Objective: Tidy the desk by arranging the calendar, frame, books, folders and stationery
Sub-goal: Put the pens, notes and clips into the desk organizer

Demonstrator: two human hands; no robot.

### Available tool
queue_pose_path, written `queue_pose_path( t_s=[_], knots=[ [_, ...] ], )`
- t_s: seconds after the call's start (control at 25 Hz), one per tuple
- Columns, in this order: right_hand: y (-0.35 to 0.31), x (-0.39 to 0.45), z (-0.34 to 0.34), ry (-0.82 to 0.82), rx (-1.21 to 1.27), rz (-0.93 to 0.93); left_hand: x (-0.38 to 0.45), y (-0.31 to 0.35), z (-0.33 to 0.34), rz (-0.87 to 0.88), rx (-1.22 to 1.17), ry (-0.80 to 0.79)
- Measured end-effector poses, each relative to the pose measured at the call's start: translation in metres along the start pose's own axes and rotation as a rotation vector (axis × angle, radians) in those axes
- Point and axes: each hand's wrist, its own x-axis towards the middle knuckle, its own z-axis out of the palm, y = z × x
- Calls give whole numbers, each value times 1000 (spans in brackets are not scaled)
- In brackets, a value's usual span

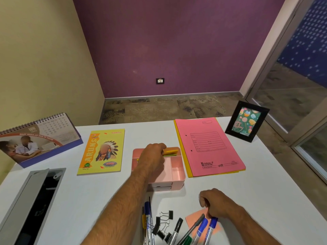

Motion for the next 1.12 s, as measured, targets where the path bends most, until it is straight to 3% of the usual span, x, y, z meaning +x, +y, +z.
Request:
queue_pose_path(
  t_s=[0.24,0.44,0.56,0.72,0.84,0.92,1.0,1.12],
  knots=[
    [9,-5,-9,128,139,-58,-1,-10,5,32,-74,33],
    [6,-7,-21,401,481,-51,-14,-8,0,171,-242,-35],
    [-5,-3,-29,482,742,-103,-26,-4,-6,247,-333,-131],
    [-30,4,-33,538,962,-162,-26,0,-6,290,-280,-183],
    [-42,11,-29,599,1050,-132,-22,2,-9,310,-228,-118],
    [-44,15,-17,691,962,-88,-18,2,-15,324,-205,-63],
    [-41,17,3,815,673,-30,-13,0,-22,316,-186,1],
    [-27,21,33,736,219,58,-5,-4,-34,326,-146,103]
  ],
)
